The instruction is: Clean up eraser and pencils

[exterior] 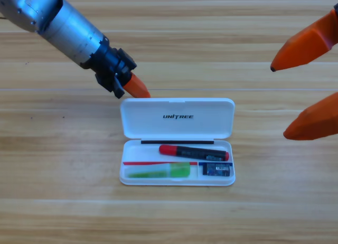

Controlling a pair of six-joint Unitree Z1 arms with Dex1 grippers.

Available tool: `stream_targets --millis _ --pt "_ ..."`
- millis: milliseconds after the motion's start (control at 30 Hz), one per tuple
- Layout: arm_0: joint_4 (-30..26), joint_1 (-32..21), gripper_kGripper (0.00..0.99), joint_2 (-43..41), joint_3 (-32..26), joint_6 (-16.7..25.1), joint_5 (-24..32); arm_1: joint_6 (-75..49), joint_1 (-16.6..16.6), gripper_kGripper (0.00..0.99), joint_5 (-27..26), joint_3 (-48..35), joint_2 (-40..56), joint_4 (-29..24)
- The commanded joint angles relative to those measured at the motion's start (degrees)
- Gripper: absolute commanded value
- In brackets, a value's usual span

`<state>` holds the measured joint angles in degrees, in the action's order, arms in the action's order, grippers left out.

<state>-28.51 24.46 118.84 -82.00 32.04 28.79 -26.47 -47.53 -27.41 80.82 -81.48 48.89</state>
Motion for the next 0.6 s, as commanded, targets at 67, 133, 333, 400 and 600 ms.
stream_targets --millis 67,133,333,400,600 --pt "0.3 2.0 0.0 1.7 2.6 0.6 0.2 0.7 0.7 0.976 -0.7 -2.2 -1.7 -2.3" --pt "-0.1 2.2 0.0 1.3 2.6 0.6 0.2 0.7 0.7 0.976 -0.8 -2.2 -1.7 -2.3" --pt "-1.5 2.4 0.0 -0.2 2.9 0.6 0.3 0.7 0.7 0.976 -0.8 -2.2 -1.7 -2.2" --pt "-2.1 2.5 0.0 -0.8 2.9 0.5 0.3 0.7 0.7 0.976 -0.8 -2.2 -1.8 -2.3" --pt "-2.6 3.4 0.0 -4.1 4.9 0.0 0.6 0.7 0.7 0.976 -0.8 -2.2 -1.8 -2.3"
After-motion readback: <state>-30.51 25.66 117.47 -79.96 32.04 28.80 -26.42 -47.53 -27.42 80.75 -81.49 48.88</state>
